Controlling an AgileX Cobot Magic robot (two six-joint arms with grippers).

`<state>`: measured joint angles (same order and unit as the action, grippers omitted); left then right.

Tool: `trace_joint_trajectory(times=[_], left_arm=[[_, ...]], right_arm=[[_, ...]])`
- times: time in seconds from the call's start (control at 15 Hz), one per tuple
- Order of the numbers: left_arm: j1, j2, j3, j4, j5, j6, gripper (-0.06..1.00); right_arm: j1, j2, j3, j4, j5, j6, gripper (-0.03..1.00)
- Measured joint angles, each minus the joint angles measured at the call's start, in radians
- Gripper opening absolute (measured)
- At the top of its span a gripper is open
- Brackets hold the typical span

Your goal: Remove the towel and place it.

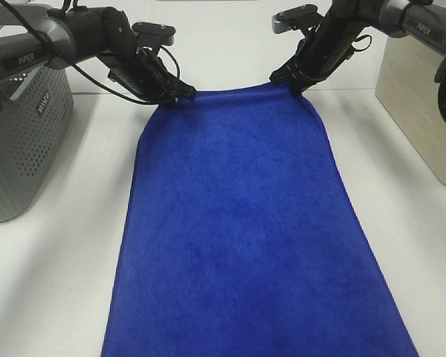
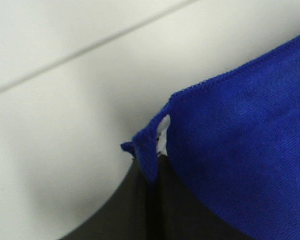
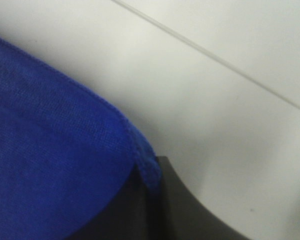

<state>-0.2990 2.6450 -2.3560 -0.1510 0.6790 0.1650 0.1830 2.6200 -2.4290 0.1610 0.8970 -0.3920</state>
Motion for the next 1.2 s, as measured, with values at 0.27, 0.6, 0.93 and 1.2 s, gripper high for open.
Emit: trace_joint_trajectory(times=[0.27, 0.6, 0.93, 1.2], left_arm=[[0.000, 0.001, -0.027, 0.058, -0.103, 0.000, 0.00], [0.002, 0.011, -0.027, 0.065, -0.251, 0.068, 0.00], [0.002, 0.016, -0.027, 0.066, -0.314, 0.169, 0.00], [0.002, 0.055, -0.027, 0.070, -0.361, 0.176, 0.00]], right_arm=[[0.000, 0.000, 0.000, -0.001, -0.092, -0.036, 0.02], [0.000, 0.000, 0.000, -0.006, -0.169, -0.049, 0.02], [0.000, 0.000, 0.000, -0.008, -0.212, -0.049, 0.02], [0.000, 0.046, 0.000, -0.008, -0.254, -0.049, 0.02]])
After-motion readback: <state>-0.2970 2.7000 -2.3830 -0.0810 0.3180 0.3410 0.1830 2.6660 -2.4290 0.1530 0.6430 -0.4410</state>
